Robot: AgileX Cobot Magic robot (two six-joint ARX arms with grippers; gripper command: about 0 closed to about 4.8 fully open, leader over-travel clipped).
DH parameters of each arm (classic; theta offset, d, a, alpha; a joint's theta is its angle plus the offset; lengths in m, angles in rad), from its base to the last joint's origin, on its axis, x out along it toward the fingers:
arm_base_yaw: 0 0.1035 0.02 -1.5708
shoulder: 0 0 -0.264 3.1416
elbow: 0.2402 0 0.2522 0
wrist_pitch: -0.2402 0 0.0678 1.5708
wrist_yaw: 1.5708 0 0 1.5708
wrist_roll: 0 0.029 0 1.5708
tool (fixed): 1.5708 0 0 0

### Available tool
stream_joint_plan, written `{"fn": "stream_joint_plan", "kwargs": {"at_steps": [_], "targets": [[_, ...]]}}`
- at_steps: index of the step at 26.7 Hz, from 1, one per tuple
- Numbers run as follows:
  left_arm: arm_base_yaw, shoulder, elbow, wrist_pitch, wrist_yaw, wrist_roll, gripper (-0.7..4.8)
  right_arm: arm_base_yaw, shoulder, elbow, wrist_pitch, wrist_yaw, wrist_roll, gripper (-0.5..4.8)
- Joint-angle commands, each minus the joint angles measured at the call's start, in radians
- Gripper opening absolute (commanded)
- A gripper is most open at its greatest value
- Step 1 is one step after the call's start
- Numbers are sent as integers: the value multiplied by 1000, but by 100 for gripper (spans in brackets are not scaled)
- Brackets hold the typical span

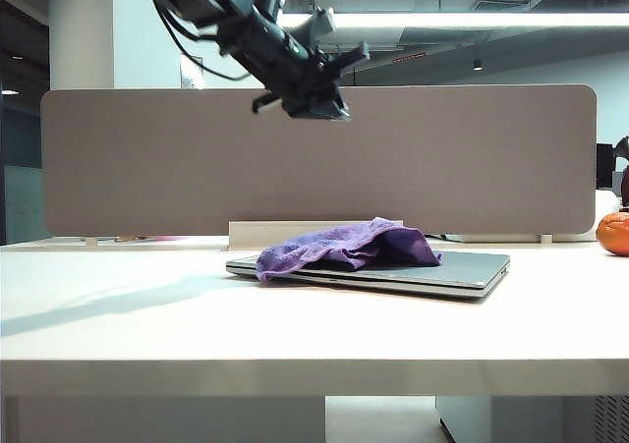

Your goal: Pick up the purple rag and put it over the laptop.

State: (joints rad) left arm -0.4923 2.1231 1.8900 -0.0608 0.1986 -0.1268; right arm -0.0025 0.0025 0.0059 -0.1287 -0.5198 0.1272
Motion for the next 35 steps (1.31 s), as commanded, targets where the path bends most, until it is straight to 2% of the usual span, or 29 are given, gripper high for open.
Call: {"fn": "stream_joint_plan", "kwargs": {"at_steps": [1, 5, 9, 13, 20, 29, 35], "targets": [[19, -41, 3, -123, -26, 66, -6, 0, -2, -3, 36, 10, -1, 22], [41, -87, 3, -251, -90, 139, -6, 0, -2, -3, 37, 55, 0, 22], [69, -131, 3, -345, -90, 191, -6, 0, -2, -3, 37, 100, 0, 22], [97, -190, -5, -415, -98, 250, -6, 0, -2, -3, 37, 103, 0, 22], [135, -275, -27, -449, -109, 254, -6, 0, -2, -3, 43, 129, -1, 22], [146, -399, -140, -478, -116, 299, -6, 0, -2, -3, 77, 329, -1, 22], [146, -526, -288, -417, -116, 295, -6, 0, -2, -3, 77, 419, -1, 22]]}}
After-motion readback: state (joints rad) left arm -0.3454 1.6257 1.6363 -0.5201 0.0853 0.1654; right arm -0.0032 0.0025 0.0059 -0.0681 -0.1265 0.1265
